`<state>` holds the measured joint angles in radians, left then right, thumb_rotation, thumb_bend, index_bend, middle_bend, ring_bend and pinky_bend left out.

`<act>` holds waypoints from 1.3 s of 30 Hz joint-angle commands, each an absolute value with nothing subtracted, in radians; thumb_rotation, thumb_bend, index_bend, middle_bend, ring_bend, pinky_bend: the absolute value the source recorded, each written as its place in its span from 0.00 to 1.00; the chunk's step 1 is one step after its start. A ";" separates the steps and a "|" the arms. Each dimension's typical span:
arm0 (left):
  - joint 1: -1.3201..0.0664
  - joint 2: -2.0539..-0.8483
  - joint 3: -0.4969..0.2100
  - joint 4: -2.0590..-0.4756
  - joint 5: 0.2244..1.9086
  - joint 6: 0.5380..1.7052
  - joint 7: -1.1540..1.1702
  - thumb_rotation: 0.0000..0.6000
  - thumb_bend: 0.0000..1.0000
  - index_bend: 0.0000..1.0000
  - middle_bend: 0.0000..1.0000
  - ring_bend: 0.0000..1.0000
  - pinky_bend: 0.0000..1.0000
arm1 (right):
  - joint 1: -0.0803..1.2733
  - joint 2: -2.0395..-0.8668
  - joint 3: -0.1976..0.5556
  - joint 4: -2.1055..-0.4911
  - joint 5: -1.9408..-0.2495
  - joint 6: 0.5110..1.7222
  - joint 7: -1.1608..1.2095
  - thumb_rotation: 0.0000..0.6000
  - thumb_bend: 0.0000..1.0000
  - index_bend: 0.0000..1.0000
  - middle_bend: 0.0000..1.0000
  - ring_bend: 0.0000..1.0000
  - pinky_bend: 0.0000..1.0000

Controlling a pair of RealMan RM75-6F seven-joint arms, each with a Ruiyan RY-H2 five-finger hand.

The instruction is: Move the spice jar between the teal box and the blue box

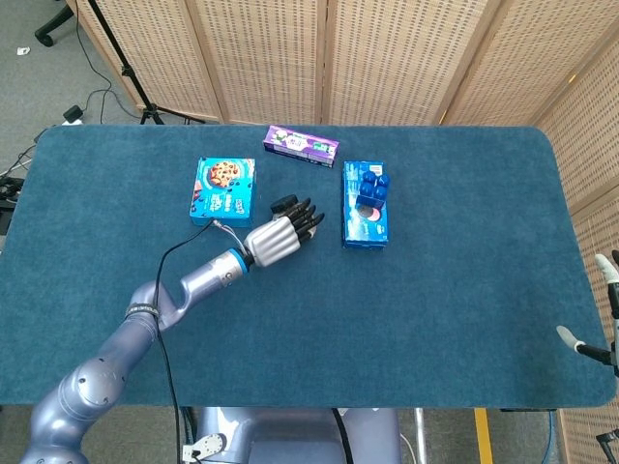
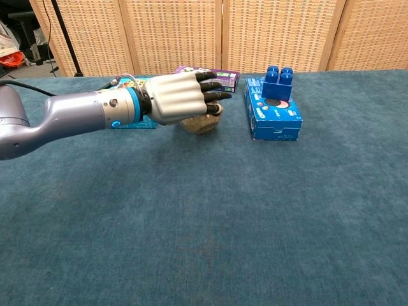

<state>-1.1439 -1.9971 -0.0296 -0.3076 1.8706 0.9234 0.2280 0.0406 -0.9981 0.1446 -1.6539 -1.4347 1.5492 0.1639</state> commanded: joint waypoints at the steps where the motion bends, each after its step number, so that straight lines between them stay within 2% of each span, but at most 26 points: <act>1: -1.151 -2.015 -0.023 -0.288 1.858 0.936 0.222 1.00 0.32 0.17 0.00 0.00 0.00 | 0.039 -0.997 0.144 -1.653 -1.437 1.551 0.166 1.00 0.00 0.00 0.00 0.00 0.00; 25: -1.241 -2.100 -0.002 -0.145 1.734 0.786 0.302 1.00 0.32 0.17 0.00 0.00 0.00 | 0.042 -0.986 0.161 -1.633 -1.407 1.533 0.212 1.00 0.00 0.00 0.00 0.00 0.00; 30: -1.241 -2.093 -0.016 -0.138 1.699 0.788 0.320 1.00 0.31 0.17 0.00 0.00 0.00 | 0.041 -0.985 0.160 -1.633 -1.410 1.535 0.216 1.00 0.00 0.00 0.00 0.00 0.00; 35: -1.241 -2.080 -0.018 -0.155 1.683 0.845 0.324 1.00 0.29 0.17 0.00 0.00 0.00 | 0.039 -0.986 0.156 -1.637 -1.421 1.539 0.211 1.00 0.00 0.00 0.00 0.00 0.00; 39: -1.238 -2.065 -0.021 -0.180 1.672 0.903 0.310 1.00 0.26 0.04 0.00 0.00 0.00 | 0.034 -0.985 0.151 -1.643 -1.437 1.552 0.211 1.00 0.00 0.00 0.00 0.00 0.00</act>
